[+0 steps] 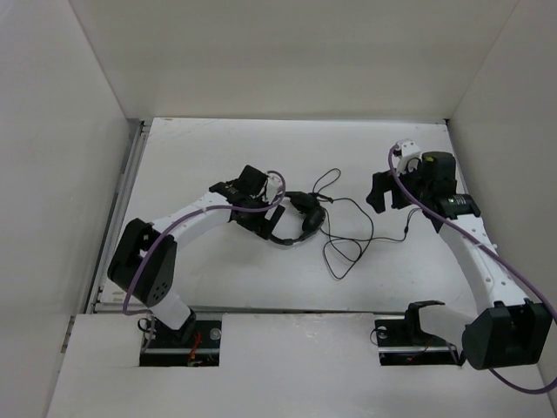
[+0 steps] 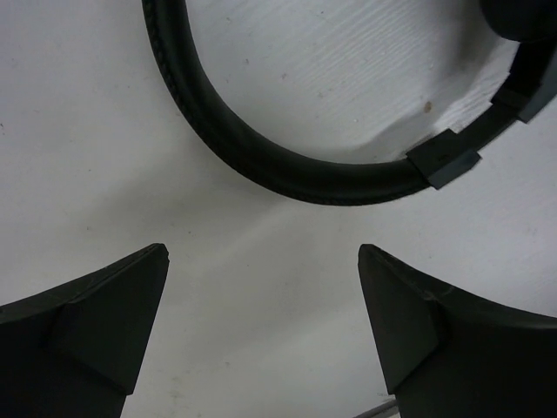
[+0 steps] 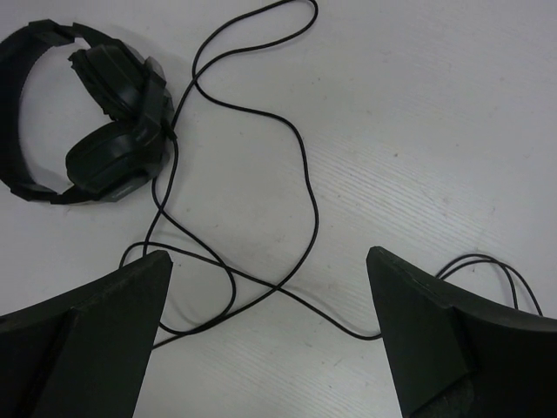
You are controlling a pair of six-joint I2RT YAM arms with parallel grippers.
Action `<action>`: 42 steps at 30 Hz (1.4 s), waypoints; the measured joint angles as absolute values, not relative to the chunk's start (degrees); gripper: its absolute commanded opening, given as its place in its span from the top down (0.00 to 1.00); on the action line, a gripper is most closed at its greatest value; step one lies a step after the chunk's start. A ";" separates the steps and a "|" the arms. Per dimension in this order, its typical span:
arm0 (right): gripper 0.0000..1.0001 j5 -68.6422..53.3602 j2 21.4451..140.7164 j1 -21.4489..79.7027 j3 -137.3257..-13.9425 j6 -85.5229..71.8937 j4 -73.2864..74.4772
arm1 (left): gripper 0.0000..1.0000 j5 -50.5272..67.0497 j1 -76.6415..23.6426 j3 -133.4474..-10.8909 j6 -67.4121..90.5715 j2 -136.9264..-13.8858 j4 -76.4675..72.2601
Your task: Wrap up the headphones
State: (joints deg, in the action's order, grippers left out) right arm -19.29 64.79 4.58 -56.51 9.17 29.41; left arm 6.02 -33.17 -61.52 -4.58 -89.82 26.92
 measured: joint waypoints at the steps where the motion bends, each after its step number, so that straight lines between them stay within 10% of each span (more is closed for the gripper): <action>1: 0.00 -19.59 64.86 4.60 -56.51 8.86 28.82 | 0.13 5.30 -33.17 -61.52 -4.47 -90.94 26.30; 19: 0.00 -22.48 64.99 4.95 -56.38 5.04 24.27 | 0.22 7.51 -31.75 -68.45 3.95 -98.08 23.90; 42: 0.00 -24.80 65.12 2.70 -56.38 1.50 22.22 | 0.73 5.34 -32.60 -71.31 15.05 -108.27 20.93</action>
